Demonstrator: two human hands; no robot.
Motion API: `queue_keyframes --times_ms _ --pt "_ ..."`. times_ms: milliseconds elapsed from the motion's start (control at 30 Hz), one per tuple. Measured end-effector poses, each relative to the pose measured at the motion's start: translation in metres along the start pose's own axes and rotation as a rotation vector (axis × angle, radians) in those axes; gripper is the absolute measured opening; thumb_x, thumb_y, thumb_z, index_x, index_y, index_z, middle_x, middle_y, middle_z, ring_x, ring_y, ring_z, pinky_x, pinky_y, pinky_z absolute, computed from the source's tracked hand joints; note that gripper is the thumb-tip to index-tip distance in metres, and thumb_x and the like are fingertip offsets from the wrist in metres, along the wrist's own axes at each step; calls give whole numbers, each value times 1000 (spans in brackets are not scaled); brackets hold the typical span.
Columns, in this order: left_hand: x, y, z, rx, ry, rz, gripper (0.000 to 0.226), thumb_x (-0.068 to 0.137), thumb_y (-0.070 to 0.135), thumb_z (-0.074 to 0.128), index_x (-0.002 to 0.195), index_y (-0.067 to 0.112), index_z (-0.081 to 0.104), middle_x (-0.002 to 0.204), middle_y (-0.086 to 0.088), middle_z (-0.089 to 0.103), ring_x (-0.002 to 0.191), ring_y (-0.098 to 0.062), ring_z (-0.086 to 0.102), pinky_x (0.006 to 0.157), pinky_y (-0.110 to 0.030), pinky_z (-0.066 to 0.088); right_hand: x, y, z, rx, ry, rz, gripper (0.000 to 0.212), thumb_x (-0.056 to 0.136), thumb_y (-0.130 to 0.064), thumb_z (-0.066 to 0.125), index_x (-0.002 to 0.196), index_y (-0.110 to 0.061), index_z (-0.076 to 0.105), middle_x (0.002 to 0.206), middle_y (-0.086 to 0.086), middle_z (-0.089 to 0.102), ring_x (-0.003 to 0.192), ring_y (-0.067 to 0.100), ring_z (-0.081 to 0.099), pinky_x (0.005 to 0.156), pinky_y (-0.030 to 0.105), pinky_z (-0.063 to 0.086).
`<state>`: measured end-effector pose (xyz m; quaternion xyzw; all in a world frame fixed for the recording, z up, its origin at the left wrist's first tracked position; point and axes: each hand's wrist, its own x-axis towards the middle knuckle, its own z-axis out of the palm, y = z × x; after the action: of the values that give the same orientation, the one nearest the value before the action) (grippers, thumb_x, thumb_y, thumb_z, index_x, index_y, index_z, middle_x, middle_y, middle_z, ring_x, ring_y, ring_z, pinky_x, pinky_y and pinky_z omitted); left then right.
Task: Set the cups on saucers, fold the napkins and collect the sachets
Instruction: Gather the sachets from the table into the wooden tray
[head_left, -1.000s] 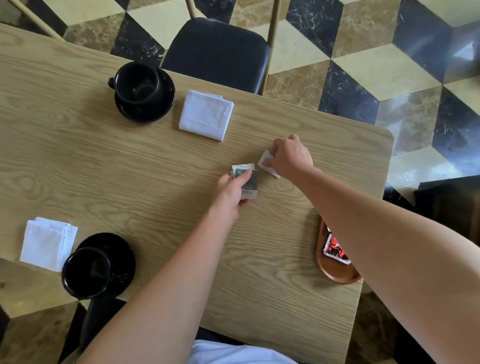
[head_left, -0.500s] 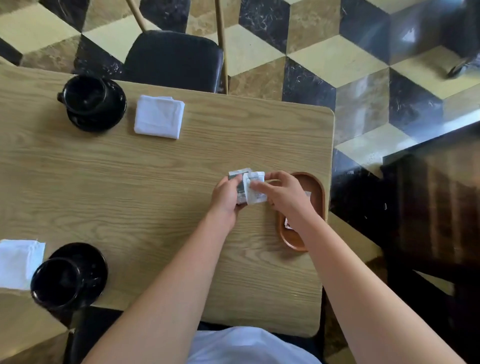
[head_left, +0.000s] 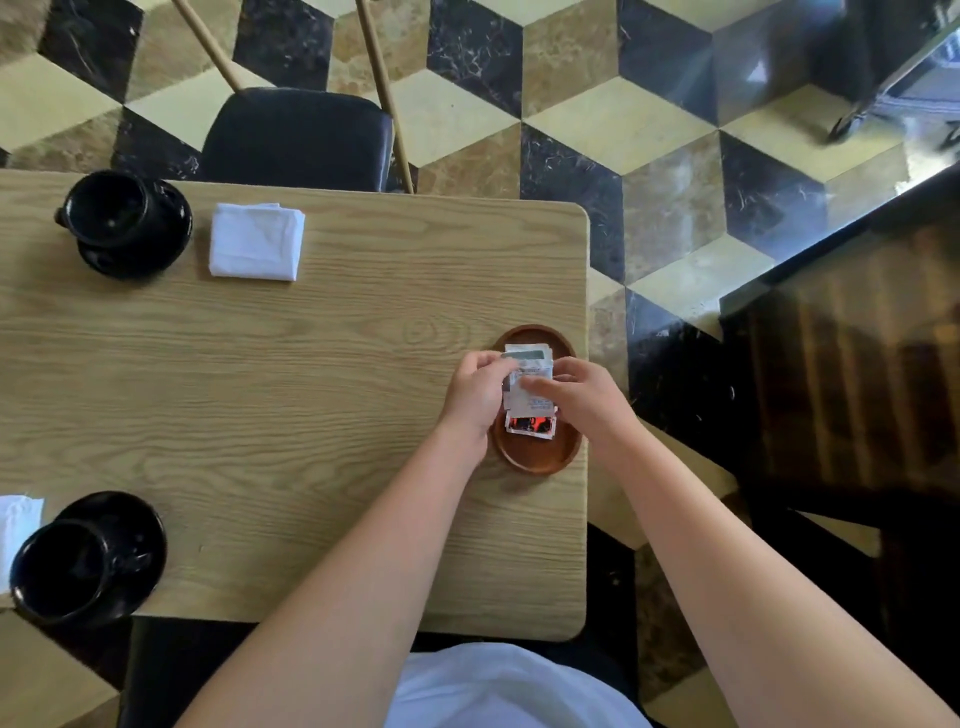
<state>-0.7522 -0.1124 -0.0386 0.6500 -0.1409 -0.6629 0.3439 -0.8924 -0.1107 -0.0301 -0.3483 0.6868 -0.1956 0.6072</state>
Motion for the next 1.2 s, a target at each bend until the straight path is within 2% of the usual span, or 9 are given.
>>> queue_keyframes --times_ms 167,300,367,433,533,700,900,1100,1200 --pt "6 0 13 160 -5 -23 13 93 2 57 89 14 62 89 -10 69 74 -23 64 72 -35 54 28 -13 -16 -420 44 -119 28 85 -30 77 107 -15 71 95 1 72 86 18 68 73 33 55" --pt "18 4 15 150 66 -24 19 90 7 65 103 17 56 108 -12 72 78 -22 70 76 -39 59 58 -53 -28 -802 -115 -249 30 86 -30 75 111 -16 65 100 2 67 86 20 59 60 26 43" --pt "23 7 11 357 137 101 33 87 19 73 115 23 56 107 -3 69 87 -19 70 80 -40 59 69 -67 -27 -980 -220 -290 34 84 -29 77 114 -18 66 105 3 67 88 22 59 64 27 43" --pt "28 10 7 589 132 259 46 86 24 77 127 29 57 100 7 65 89 -13 65 75 -28 51 76 -74 -23 -1111 -310 -293 35 82 -31 80 114 -23 67 100 1 64 88 23 58 68 28 42" --pt "37 13 4 785 86 353 31 87 19 76 116 26 70 87 16 65 85 -12 65 64 -19 43 80 -69 -17 -1115 -323 -318 33 80 -36 81 110 -26 69 92 -2 63 87 22 59 68 29 44" --pt "49 20 9 805 155 397 14 90 16 67 96 27 73 79 18 65 81 -11 64 60 -15 41 82 -48 -19 -913 -85 -439 30 83 -38 78 106 -18 71 101 1 73 94 24 66 82 41 56" --pt "57 20 15 926 174 424 11 91 21 70 100 25 74 84 10 67 84 -16 65 69 -26 46 93 -42 -21 -1016 -20 -513 33 87 -49 72 106 -22 69 98 -1 71 103 24 56 87 41 46" --pt "45 12 5 1061 112 429 22 87 23 73 108 21 67 99 0 67 95 -21 60 80 -36 50 84 -29 -23 -1027 -139 -398 25 86 -40 75 102 -20 70 89 -1 67 83 21 61 68 32 47" --pt "22 -6 -3 1133 231 763 13 87 19 71 97 15 64 95 0 62 89 -19 56 73 -35 49 86 -30 -39 -793 -78 -333 23 83 -33 79 95 -16 71 82 -3 66 70 12 57 58 26 44"
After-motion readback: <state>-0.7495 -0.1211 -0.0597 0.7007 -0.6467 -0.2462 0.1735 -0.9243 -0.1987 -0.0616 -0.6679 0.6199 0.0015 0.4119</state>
